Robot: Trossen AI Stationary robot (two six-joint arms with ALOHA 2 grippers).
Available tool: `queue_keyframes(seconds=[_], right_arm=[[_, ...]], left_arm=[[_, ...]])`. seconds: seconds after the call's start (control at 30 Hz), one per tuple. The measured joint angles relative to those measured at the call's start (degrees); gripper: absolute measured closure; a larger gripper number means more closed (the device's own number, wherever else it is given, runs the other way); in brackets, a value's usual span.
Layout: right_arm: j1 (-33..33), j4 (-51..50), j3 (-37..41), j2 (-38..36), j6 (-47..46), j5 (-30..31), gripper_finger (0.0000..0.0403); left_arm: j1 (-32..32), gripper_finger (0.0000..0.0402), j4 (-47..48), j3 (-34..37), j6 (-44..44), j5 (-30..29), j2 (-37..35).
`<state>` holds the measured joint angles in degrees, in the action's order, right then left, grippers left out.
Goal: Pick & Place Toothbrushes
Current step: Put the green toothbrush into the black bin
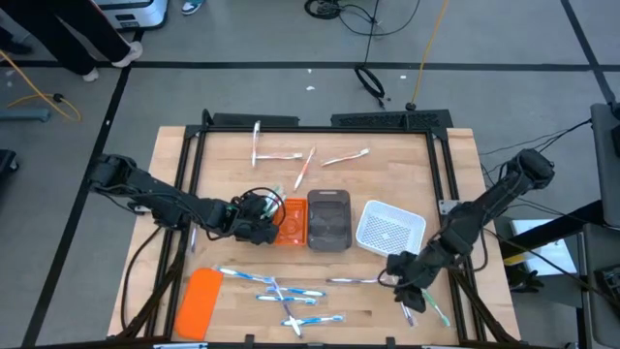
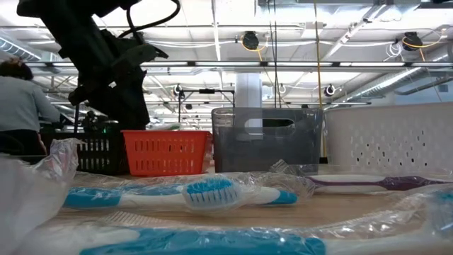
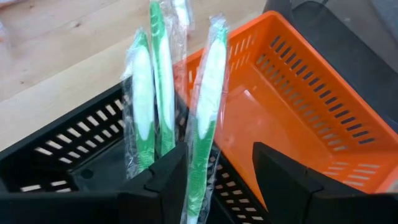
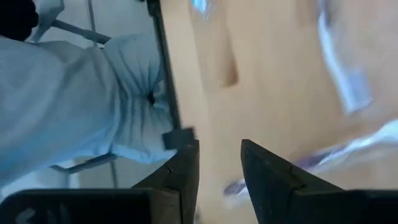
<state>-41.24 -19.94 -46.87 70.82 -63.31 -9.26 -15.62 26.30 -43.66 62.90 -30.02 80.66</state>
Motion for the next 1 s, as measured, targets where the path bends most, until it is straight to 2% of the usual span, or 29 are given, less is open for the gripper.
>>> queue_keyframes(seconds=[0.17,0.37,0.67,0.8,1.0], right_arm=[[-3.5,-1.7,0.0,0.0,-9.2,0.1,0.0293],[-7.3,-8.6,0.0,0.0,-21.0,0.2,0.0293],[-12.0,-12.6,2.2,0.0,-33.1,0.2,0.0293],[-13.1,-11.2,5.8,0.0,-38.2,0.2,0.0293],[-13.4,-5.8,10.4,0.0,-39.3,0.1,0.0293]], left_arm=[[0.0,0.0220,0.0,0.0,-0.2,0.0,0.0],[0.0,0.0220,0.0,0.0,-1.1,0.0,0.0],[0.0,0.0220,0.0,0.0,-1.7,0.0,0.0],[0.0,0.0220,0.0,0.0,-1.9,0.0,0.0],[0.0,0.0220,-0.1,0.0,-2.2,0.0,0.0]])
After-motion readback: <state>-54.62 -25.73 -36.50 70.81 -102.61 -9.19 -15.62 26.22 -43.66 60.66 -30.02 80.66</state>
